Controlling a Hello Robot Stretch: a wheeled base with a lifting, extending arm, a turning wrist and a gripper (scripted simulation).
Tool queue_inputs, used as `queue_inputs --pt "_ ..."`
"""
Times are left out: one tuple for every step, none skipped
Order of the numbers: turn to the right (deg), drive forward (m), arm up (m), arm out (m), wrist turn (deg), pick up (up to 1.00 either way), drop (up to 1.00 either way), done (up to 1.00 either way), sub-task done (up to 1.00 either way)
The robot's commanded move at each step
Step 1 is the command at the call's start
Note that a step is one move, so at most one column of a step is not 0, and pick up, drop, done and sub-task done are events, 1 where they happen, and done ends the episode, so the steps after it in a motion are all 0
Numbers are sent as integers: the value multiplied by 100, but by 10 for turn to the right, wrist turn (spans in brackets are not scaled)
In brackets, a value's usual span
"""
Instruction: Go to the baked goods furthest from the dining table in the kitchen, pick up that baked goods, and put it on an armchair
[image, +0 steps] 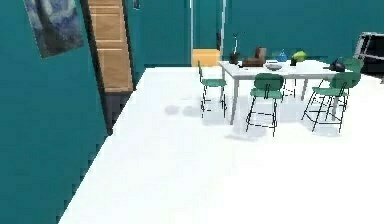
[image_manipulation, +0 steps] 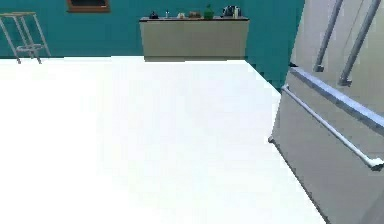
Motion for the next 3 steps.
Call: queue_inputs --pt "120 0 0 0 0 0 0 0 0" --pt "0 100 0 0 0 0 0 0 0" --pt "0 85 0 0 0 0 0 0 0"
